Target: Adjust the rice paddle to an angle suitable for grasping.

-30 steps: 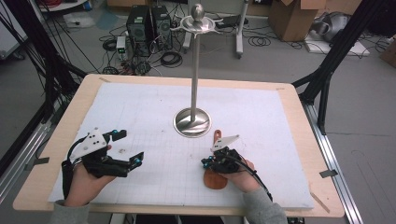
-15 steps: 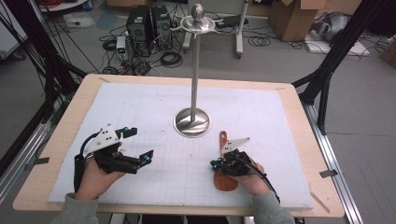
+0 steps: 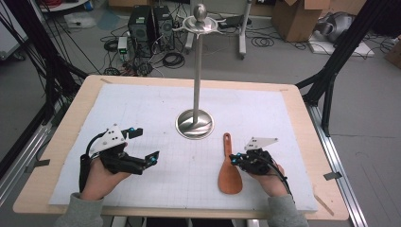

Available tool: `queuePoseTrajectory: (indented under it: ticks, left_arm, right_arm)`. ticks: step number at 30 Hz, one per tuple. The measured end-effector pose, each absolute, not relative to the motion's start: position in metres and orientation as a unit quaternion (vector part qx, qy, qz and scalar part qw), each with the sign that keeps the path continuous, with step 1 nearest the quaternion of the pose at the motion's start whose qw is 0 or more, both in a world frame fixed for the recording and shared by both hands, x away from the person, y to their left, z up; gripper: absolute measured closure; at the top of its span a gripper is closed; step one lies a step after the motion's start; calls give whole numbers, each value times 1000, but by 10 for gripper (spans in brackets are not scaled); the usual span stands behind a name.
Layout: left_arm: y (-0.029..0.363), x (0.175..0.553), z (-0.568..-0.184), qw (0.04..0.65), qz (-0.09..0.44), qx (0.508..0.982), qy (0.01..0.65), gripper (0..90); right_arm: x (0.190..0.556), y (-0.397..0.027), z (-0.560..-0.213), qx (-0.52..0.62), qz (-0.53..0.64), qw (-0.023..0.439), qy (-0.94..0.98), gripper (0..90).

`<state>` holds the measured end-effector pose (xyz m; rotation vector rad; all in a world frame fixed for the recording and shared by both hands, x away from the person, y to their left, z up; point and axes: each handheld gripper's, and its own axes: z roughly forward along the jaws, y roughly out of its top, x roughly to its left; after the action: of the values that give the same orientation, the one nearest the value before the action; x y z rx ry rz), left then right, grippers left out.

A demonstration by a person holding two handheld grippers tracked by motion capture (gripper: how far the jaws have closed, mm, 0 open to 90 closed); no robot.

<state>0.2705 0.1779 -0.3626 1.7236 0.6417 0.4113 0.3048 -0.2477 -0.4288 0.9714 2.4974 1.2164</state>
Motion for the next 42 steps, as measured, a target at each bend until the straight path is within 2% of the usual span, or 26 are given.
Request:
queuePoseTrajectory:
  ticks: [10,16,34,42]
  left_arm:
    - [184,267,-365,584,182,739,283,27]
    - [193,261,-364,582,188,735,291,27]
    - [211,250,-364,578,205,727,310,27]
    - [210,250,-364,579,204,727,308,27]
  right_arm:
    - [319,-255,-442,367,384,118,839,894]
    - [325,-252,-445,371,391,112,835,894]
    - [333,-231,-447,325,404,90,850,895]
    - [326,-224,-438,311,410,112,850,895]
